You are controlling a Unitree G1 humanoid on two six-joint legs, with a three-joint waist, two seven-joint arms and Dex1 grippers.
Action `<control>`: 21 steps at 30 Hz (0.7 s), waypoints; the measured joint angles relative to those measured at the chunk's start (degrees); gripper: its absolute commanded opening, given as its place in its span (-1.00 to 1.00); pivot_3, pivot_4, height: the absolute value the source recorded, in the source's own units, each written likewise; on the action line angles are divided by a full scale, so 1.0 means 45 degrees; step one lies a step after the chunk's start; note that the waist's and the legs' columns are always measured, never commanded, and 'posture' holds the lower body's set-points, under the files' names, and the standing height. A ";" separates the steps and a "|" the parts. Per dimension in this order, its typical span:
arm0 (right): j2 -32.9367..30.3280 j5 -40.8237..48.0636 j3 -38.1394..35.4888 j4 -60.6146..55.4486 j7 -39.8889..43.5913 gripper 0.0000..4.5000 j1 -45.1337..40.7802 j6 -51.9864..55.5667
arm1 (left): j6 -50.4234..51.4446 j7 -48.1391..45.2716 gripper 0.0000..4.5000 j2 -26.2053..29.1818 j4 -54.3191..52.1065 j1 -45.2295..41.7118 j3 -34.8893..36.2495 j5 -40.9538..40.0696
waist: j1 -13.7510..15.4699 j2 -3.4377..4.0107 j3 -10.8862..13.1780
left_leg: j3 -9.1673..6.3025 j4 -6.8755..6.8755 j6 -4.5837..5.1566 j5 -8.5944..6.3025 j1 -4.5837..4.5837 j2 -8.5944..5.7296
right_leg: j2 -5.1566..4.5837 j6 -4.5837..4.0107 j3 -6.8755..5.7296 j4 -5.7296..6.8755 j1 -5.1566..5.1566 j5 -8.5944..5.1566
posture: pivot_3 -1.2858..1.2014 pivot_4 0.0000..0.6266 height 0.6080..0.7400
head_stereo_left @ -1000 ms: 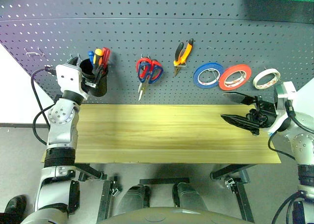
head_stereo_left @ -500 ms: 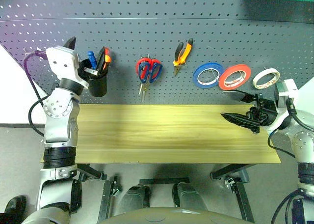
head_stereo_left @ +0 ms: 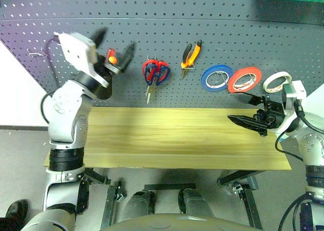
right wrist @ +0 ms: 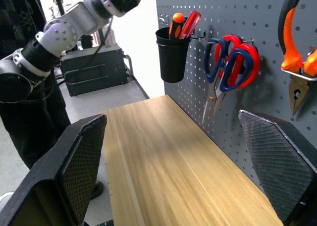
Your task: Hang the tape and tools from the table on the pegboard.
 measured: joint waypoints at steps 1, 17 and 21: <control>0.0002 0.0000 -0.0023 -0.0002 -0.0027 1.00 0.0088 -0.0030 | 0.0713 -0.0435 0.97 -0.0024 0.0010 0.0243 -0.0269 -0.0483 | -0.0041 0.0004 -0.0001 | 0.0002 -0.0008 0.0000 0.0000 0.0004 0.0000 | 0.0001 0.0000 0.0003 0.0003 -0.0002 0.0000 | -0.02 -0.64 1.00; 0.0811 -0.0293 -0.0048 0.0306 -0.0583 1.00 0.0832 -0.0981 | 0.4901 -0.5076 0.97 0.1388 0.2916 0.2315 -0.2381 -0.1183 | -0.0056 0.0128 -0.0169 | 0.0016 -0.0012 -0.0003 0.0001 0.0018 0.0003 | 0.0007 -0.0041 0.0003 0.0004 0.0001 -0.0023 | -0.03 -0.90 1.00; 0.1160 -0.0574 0.0020 0.1107 -0.0573 1.00 0.0827 -0.1369 | 0.3732 -0.5130 0.97 0.1267 0.4450 0.2340 -0.1998 -0.0695 | -0.0040 0.0133 -0.0452 | 0.0020 -0.0017 -0.0004 0.0000 0.0019 0.0002 | 0.0009 -0.0036 0.0003 0.0001 0.0000 -0.0019 | -0.02 -1.00 1.00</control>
